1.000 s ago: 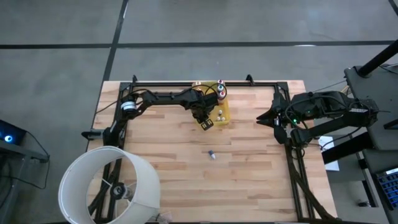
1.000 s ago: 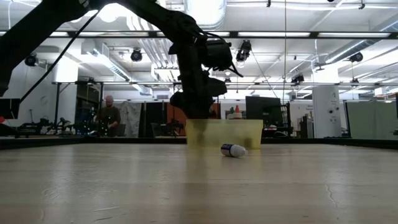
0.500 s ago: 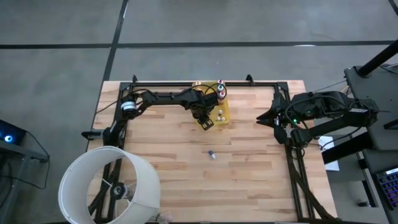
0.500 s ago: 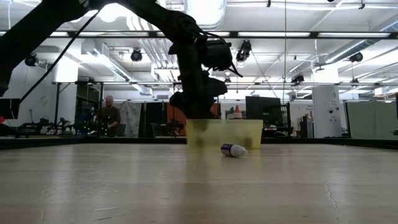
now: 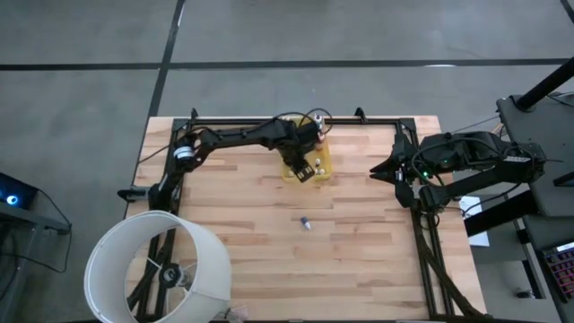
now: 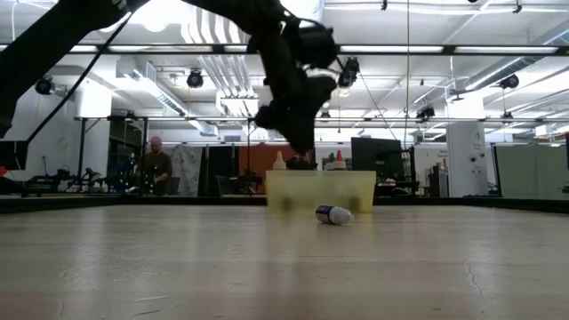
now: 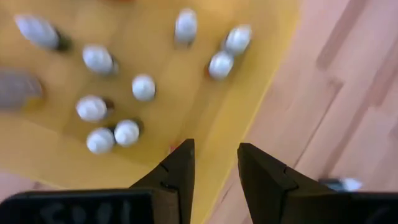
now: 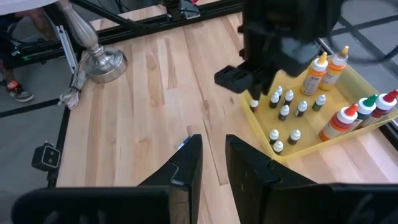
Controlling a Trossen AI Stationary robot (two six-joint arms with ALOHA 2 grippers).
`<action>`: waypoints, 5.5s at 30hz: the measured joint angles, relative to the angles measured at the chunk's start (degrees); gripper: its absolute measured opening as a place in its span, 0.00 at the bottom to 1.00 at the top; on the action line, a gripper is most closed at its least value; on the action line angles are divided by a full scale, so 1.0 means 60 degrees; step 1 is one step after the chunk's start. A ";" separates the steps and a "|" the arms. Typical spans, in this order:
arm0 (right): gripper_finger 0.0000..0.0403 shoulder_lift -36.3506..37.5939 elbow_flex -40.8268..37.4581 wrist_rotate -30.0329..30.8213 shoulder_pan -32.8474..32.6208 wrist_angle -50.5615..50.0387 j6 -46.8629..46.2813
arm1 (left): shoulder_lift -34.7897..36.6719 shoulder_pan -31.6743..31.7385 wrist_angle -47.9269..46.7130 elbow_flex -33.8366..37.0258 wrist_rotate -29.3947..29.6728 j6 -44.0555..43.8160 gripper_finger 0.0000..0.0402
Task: Pick & Place food coloring
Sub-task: Put the small dark blue food coloring bottle into the yellow bin
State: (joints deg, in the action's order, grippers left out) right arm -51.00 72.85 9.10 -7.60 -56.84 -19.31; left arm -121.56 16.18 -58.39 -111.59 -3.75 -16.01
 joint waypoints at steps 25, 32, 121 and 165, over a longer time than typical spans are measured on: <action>0.16 -0.0004 0.0000 -0.0004 0.0000 0.0007 -0.0011 | 0.0011 -0.3045 -0.1400 -0.1774 -0.0045 0.3088 0.23; 0.16 -0.0007 -0.0001 -0.0007 0.0000 0.0007 -0.0012 | 0.0007 -0.3548 -0.0848 -0.0492 -0.0029 0.4789 0.23; 0.16 -0.0004 0.0000 0.0273 0.0004 0.0018 -0.0863 | -0.0055 -0.2953 0.4472 0.3779 -0.0707 0.9560 0.29; 0.16 0.0000 0.0523 0.0504 0.0000 0.0064 0.0029 | -0.0033 -0.2416 0.0842 -0.2101 0.0653 0.8685 0.14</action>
State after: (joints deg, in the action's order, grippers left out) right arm -51.00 75.98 12.13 -7.60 -56.45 -19.13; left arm -121.75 1.68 -53.34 -124.20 0.17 36.10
